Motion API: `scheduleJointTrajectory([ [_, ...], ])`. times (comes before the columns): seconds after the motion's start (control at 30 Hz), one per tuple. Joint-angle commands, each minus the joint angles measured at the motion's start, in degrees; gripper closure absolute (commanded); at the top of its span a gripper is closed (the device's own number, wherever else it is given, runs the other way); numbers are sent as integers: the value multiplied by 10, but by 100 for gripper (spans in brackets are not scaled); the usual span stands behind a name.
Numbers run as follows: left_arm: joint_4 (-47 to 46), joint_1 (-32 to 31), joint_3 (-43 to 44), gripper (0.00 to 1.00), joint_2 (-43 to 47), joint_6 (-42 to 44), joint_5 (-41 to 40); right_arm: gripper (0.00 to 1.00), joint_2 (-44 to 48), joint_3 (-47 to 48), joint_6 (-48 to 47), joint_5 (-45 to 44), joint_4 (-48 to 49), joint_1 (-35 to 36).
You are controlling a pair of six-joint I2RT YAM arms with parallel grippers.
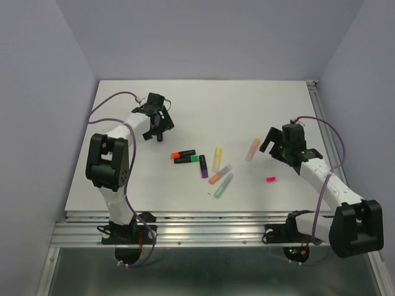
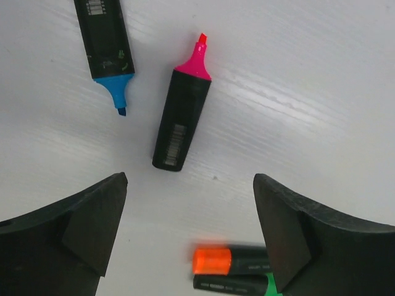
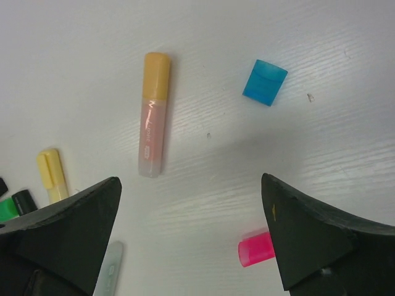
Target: Open the pen caps
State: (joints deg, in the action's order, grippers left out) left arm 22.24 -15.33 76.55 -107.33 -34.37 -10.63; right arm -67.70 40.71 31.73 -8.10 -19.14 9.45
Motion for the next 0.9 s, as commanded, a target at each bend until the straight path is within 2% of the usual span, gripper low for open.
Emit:
scheduleJointTrajectory([
  [0.0,-12,-10,-29,4,118,21,50,0,50,35,-11,19,-32,1],
  [0.2,-9,-66,-87,1,198,-8,76,0,107,39,-25,34,-62,1],
  [0.3,24,-141,-101,1,198,-70,52,0,121,32,-23,22,-73,1],
  [0.37,48,-197,-98,1,188,-117,35,0,125,24,-22,13,-75,1],
  [0.5,77,-247,-67,1,145,-161,19,0,127,19,-20,3,-78,1],
  [0.6,103,-260,-39,1,114,-174,-2,0,124,17,-20,5,-77,1],
  [0.87,119,-293,11,1,42,-185,3,0,118,2,-22,7,-62,1],
])
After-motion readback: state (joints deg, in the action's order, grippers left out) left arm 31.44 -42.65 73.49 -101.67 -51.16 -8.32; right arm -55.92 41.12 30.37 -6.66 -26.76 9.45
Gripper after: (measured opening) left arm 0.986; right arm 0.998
